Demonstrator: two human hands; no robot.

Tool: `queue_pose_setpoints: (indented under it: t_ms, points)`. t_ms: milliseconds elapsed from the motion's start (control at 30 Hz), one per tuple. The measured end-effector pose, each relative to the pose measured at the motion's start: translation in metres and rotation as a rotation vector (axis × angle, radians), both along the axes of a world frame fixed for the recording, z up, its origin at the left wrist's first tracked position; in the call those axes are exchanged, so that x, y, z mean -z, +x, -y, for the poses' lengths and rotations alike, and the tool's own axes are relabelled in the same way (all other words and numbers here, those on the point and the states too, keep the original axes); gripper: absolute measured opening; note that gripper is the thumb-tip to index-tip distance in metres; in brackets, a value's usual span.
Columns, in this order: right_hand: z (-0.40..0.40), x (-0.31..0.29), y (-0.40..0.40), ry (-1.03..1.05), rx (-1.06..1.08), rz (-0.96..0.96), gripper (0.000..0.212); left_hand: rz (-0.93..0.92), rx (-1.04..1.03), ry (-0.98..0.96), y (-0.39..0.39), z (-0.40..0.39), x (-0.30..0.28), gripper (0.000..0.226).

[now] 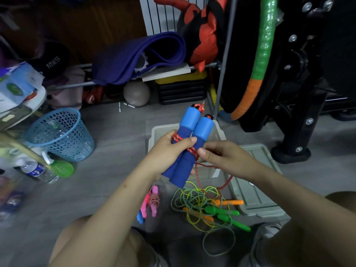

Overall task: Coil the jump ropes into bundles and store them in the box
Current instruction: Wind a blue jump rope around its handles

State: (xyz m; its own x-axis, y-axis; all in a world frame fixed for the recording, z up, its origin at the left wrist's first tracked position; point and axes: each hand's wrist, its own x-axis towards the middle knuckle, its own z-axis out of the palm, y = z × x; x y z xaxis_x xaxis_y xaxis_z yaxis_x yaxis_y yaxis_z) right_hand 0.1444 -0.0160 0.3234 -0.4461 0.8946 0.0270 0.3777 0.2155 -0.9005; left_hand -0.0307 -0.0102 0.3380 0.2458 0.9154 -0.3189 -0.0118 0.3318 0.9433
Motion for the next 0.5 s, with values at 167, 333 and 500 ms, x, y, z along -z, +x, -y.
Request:
queue_pose_setpoints:
  t_ms: [167,333,500]
  points:
    - [-0.001,0.009,-0.003,0.034,0.145,0.07,0.027,-0.032,-0.051,-0.04,0.009,0.001,0.003,0.032]
    - [-0.003,0.011,-0.007,0.08,0.27,0.105,0.024,0.023,-0.052,-0.093,0.012,0.0,0.001,0.021]
    - [-0.004,0.003,-0.006,0.177,0.34,0.201,0.035,0.114,-0.013,-0.146,0.011,0.004,-0.001,0.024]
